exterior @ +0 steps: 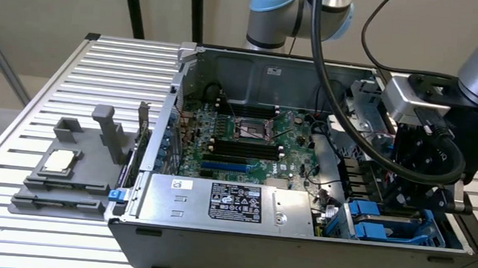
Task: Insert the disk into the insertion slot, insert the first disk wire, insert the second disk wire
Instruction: 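Insert the second disk wire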
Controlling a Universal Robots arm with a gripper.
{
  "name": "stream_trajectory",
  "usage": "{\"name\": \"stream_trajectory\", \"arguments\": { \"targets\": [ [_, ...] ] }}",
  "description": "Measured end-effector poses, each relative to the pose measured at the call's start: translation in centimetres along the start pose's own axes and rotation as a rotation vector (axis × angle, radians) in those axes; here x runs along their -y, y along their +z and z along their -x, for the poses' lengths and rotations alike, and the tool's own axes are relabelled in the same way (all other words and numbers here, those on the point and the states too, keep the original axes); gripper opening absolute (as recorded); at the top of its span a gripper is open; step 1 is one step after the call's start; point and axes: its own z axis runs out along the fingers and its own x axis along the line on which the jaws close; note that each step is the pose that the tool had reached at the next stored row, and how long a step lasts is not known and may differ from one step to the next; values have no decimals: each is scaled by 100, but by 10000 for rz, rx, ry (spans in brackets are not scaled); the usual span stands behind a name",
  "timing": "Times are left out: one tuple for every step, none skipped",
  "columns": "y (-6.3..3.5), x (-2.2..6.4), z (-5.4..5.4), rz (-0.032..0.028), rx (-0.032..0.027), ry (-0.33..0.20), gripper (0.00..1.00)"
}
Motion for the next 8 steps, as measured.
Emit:
{"name": "stream_trajectory", "arguments": {
  "targets": [
    [1, 0, 0, 0, 0, -1, 16],
    [3, 0, 0, 0, 2, -2, 16],
    [4, 0, 0, 0, 1, -4, 16],
    [6, 0, -1, 0, 1, -6, 16],
    [6, 0, -1, 0, 0, -8, 16],
    [8, 0, -1, 0, 0, -9, 16],
    [10, 0, -1, 0, 0, -12, 16],
    [14, 0, -2, 0, 2, -16, 16]
  ]
}}
